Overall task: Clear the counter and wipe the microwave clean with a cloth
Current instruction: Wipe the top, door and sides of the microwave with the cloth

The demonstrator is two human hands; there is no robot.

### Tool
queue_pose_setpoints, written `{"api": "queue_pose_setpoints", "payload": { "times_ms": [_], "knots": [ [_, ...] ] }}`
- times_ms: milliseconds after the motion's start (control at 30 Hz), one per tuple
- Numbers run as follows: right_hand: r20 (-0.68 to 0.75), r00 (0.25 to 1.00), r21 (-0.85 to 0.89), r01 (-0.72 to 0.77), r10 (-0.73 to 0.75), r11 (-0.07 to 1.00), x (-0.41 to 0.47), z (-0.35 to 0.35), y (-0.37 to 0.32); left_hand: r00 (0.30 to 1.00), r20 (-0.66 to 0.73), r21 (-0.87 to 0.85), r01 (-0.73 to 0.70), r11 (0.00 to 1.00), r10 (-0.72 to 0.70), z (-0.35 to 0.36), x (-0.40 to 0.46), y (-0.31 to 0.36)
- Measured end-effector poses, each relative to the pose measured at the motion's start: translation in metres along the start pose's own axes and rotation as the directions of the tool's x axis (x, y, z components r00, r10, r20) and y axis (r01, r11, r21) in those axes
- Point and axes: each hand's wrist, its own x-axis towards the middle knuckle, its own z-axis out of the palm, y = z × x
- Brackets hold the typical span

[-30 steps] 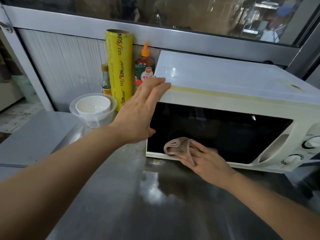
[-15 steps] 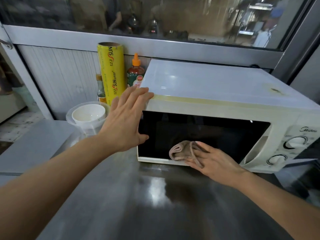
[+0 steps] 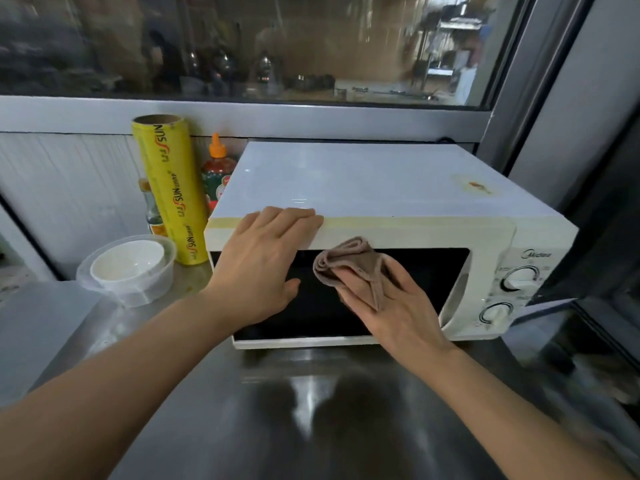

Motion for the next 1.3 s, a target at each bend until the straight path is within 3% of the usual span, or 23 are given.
{"api": "queue_pose_setpoints", "payload": {
  "times_ms": [200,333,500,667,800,933,1067,1167,1233,1300],
  "knots": [
    [-0.125,0.968,0.119,-0.202,0.216,0.972,-0.012,-0.012,0.016,1.000,-0.025,-0.027,-0.006,1.000,0.006,0.005,0.001,-0.001],
    [-0.095,0.888,0.071,-0.445,0.450,0.893,-0.038,-0.020,0.035,1.000,-0.013,-0.021,0.012,1.000,-0.013,0.004,0.003,0.002],
    [-0.154,0.771,0.222,-0.583,0.618,0.782,-0.019,-0.016,0.014,1.000,-0.008,0.015,-0.001,1.000,0.001,0.001,0.010,0.011],
    [-0.126,0.821,0.212,-0.526,0.557,0.823,-0.027,-0.020,0.019,0.999,0.037,0.034,-0.041,0.999,0.040,0.008,0.014,0.024],
    [-0.005,0.738,0.255,-0.652,0.675,0.714,-0.039,-0.025,0.034,0.999,0.025,0.059,-0.047,0.997,0.046,0.012,0.014,0.019],
    [-0.154,0.751,0.205,-0.612,0.642,0.764,-0.033,-0.019,0.028,0.998,-0.005,0.066,-0.057,0.996,0.058,0.016,0.013,0.019],
    [-0.169,0.774,0.196,-0.581,0.611,0.790,-0.052,0.006,0.016,0.997,-0.046,0.088,-0.052,0.995,0.056,0.024,0.013,0.019],
    [-0.025,0.818,0.072,-0.572,0.575,0.817,-0.089,0.029,-0.019,0.995,-0.077,0.092,-0.057,0.994,0.064,0.028,0.013,0.017],
    [0.119,0.806,0.084,-0.591,0.580,0.802,-0.103,0.035,-0.031,0.995,-0.079,0.090,-0.058,0.994,0.066,0.030,0.012,0.016],
    [0.165,0.794,0.105,-0.603,0.585,0.790,-0.102,0.031,-0.029,0.995,-0.076,0.084,-0.054,0.995,0.061,0.029,0.012,0.017]
  ]
}}
